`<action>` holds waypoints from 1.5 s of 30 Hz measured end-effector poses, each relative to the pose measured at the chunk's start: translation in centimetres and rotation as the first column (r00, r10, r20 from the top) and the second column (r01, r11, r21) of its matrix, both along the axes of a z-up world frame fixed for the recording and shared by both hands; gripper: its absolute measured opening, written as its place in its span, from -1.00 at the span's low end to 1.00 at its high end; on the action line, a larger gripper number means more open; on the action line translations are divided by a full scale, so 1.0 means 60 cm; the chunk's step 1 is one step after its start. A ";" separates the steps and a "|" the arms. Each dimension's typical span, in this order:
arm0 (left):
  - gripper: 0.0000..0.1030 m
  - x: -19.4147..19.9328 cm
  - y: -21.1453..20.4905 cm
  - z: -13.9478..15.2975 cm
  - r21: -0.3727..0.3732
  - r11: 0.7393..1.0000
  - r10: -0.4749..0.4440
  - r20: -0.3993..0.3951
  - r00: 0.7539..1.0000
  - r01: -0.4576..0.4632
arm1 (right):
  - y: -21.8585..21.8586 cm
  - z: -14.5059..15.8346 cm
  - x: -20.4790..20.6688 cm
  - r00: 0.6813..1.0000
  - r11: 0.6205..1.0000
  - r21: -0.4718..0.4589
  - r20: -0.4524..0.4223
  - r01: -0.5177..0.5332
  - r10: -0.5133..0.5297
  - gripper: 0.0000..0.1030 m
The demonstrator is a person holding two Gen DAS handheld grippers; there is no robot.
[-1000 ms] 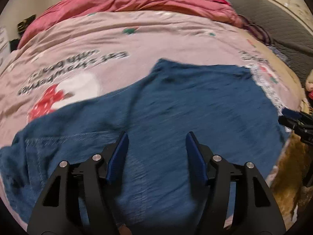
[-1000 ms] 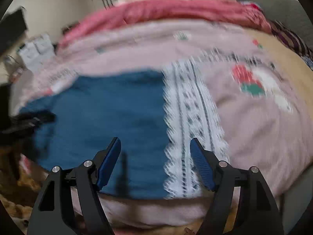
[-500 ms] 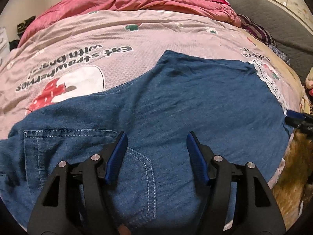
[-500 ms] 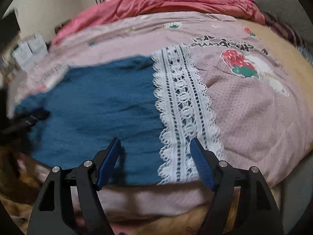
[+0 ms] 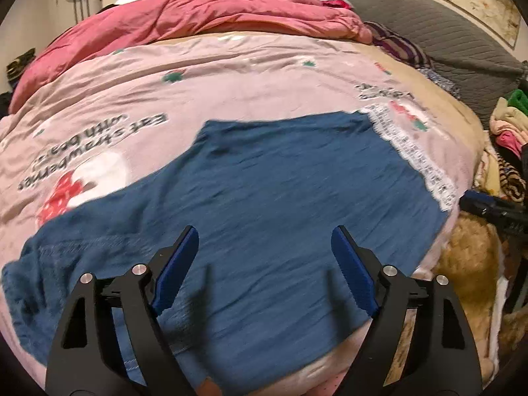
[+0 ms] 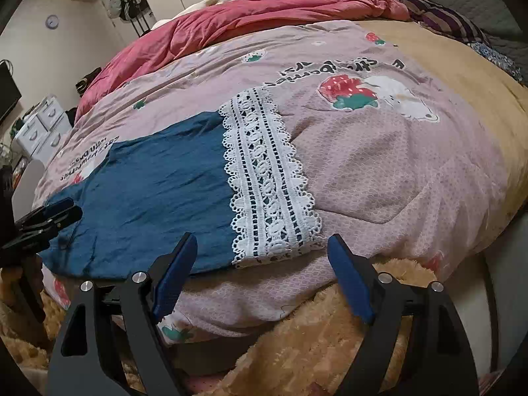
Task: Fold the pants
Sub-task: 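Lower the lace edge flat onto the pants and open both tools, then grasp the lace-trimmed edge with the left tool and lift it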
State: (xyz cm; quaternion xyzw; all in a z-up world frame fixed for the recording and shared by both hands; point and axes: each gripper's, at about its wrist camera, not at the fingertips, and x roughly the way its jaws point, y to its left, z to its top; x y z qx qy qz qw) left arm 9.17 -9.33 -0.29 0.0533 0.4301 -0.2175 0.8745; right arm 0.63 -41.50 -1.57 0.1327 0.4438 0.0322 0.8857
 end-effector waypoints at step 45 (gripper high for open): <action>-0.27 0.264 -0.369 -0.068 -0.032 0.850 -0.515 -0.260 0.817 0.525 | -0.038 -0.052 0.064 0.999 0.981 0.192 -0.039 0.014 -0.007 -0.04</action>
